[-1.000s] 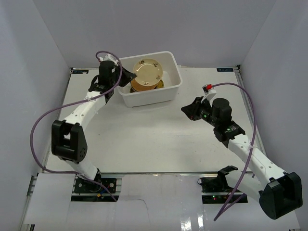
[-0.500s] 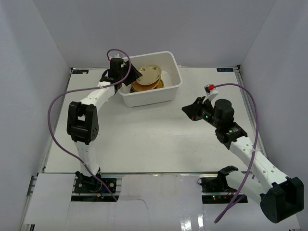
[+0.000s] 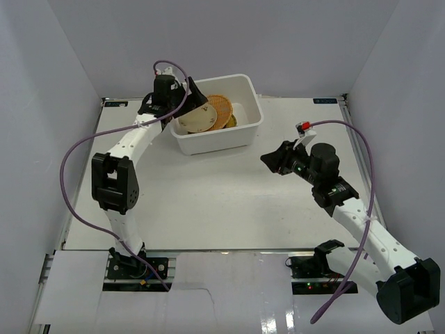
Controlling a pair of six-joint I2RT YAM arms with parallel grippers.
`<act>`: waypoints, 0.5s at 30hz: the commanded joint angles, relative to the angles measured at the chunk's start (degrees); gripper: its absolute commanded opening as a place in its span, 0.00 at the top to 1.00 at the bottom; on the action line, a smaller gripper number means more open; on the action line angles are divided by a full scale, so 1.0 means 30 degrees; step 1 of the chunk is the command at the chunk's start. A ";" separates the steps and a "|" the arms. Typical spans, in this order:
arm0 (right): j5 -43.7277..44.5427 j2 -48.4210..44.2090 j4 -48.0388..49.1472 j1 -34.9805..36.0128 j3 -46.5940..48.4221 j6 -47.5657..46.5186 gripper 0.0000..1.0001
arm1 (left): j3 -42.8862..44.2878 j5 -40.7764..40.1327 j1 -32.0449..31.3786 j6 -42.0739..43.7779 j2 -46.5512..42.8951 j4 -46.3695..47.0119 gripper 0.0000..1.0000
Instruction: Place the plates into the plastic bin on the countertop
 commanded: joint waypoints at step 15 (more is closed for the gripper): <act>0.2067 -0.2310 0.0304 0.0158 0.1868 -0.1577 0.10 | -0.9485 0.2712 -0.0961 0.3500 -1.5675 0.0380 0.02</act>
